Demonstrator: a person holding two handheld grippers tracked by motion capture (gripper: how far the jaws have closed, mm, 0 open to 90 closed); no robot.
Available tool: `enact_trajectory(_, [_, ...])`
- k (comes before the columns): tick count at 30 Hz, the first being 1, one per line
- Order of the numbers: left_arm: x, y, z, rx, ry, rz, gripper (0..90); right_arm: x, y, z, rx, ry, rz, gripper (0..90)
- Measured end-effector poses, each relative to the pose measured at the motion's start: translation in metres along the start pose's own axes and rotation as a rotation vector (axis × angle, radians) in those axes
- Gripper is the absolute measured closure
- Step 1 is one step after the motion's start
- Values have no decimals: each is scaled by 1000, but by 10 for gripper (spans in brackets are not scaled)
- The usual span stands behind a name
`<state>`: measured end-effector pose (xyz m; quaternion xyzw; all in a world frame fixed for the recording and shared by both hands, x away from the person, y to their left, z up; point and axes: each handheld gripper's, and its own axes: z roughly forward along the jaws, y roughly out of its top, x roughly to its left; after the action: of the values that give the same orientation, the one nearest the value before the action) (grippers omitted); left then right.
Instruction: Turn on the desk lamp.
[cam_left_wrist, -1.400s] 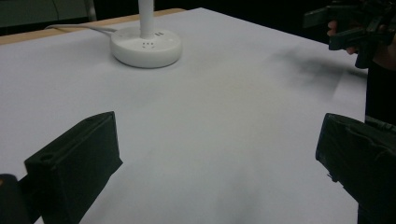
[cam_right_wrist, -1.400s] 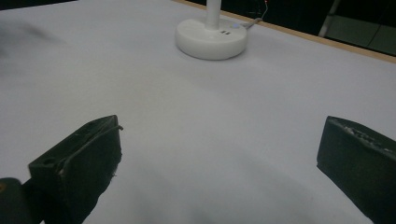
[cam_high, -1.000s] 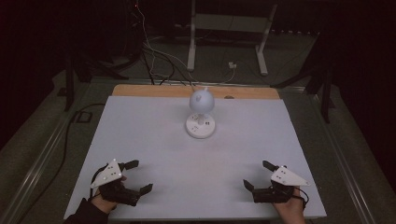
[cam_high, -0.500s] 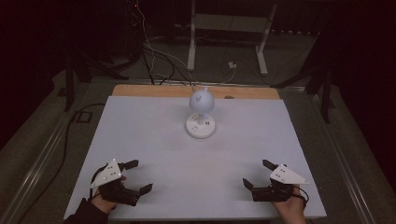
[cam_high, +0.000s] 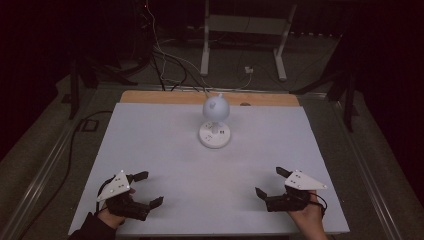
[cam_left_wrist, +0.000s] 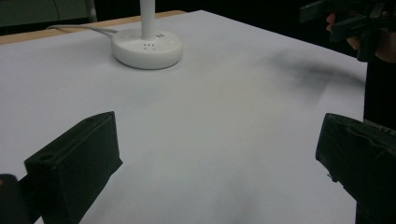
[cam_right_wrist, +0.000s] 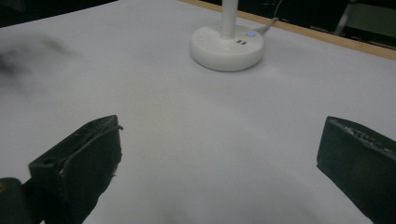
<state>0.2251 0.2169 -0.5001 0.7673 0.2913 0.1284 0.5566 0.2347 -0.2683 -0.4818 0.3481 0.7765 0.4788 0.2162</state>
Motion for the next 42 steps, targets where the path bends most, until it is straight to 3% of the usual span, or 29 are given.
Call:
enact_trajectory(12, [0, 0, 0, -3, -4, -5, 3, 0, 16, 9, -3, 28, -10, 0])
enact_trajectory(42, [0, 0, 0, -4, -12, -11, 4, 7, 47, 54, 14, 97, -48, 0])
